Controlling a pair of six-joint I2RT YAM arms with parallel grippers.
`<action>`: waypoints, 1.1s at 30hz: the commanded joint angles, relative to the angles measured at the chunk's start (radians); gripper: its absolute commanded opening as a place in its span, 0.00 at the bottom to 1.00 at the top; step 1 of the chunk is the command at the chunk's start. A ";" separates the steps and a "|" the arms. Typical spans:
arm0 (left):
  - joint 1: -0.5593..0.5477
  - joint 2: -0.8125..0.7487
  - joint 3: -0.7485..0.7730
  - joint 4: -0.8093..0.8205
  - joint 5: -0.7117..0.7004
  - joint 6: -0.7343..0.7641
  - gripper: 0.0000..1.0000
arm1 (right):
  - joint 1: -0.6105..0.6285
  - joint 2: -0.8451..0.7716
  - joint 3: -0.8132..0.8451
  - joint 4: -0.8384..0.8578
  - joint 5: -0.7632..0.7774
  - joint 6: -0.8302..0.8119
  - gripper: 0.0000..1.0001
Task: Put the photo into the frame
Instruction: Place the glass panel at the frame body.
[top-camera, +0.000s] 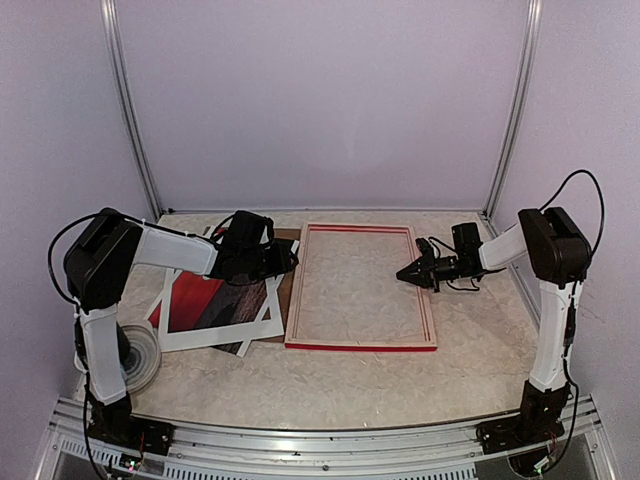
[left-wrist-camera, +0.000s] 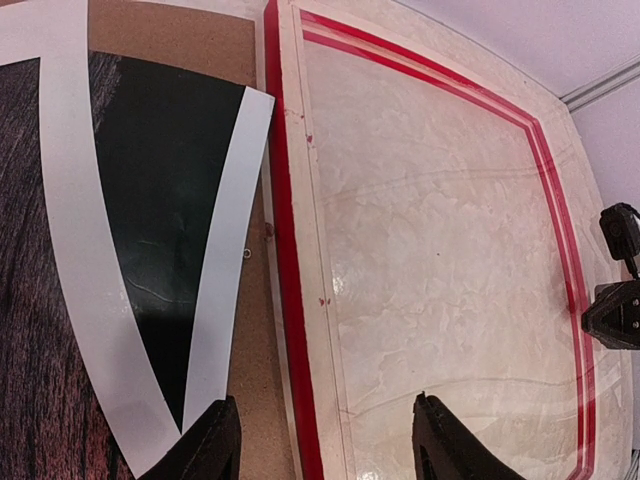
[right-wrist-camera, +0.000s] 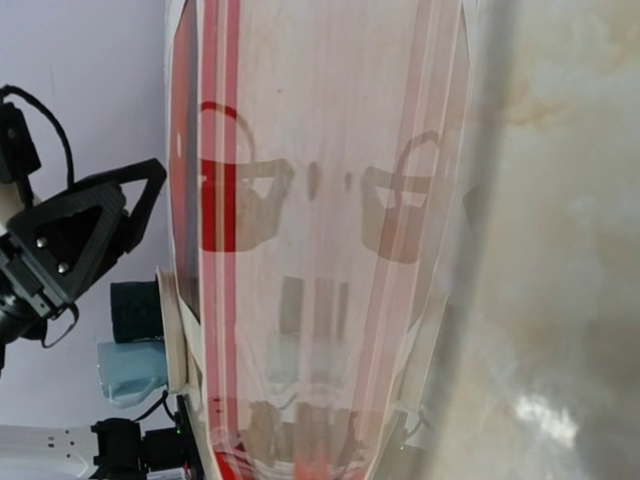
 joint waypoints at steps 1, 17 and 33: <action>-0.008 0.009 0.006 -0.010 -0.005 0.003 0.59 | -0.013 -0.038 0.002 -0.014 -0.003 -0.015 0.00; -0.007 0.006 0.006 -0.011 -0.007 0.003 0.59 | -0.018 -0.044 -0.003 -0.028 -0.001 -0.025 0.00; -0.005 0.009 0.008 -0.010 -0.004 0.003 0.59 | -0.020 -0.037 -0.005 -0.034 0.001 -0.030 0.00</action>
